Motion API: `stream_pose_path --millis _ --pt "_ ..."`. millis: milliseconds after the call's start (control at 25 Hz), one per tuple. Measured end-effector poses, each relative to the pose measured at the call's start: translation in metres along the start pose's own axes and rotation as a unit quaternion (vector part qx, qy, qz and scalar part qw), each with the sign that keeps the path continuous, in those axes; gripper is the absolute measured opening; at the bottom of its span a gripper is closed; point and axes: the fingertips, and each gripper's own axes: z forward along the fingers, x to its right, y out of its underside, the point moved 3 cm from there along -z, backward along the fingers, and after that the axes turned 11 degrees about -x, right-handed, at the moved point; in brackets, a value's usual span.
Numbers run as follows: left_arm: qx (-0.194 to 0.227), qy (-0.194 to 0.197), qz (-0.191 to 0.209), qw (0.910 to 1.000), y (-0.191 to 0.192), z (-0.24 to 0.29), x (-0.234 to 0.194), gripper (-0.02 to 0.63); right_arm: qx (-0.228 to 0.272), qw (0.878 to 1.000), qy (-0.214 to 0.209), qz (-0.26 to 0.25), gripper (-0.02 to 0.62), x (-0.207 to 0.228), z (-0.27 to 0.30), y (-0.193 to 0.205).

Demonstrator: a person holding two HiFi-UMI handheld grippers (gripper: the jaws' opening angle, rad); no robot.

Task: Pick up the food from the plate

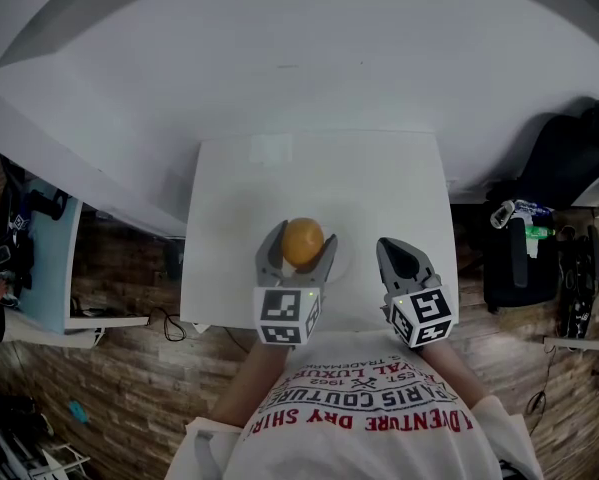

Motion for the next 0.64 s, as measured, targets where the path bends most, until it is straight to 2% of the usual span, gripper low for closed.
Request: stream_pose_path --millis 320,640 --pt "-0.007 -0.006 0.023 0.9997 0.0046 0.0015 0.0002 0.365 -0.008 1.0 -0.007 -0.001 0.012 -0.0021 0.0043 0.002" --pt "-0.019 0.0 0.019 0.9996 0.01 0.0048 -0.0029 0.365 -0.016 1.0 -0.006 0.003 0.012 -0.0035 0.0099 0.0047"
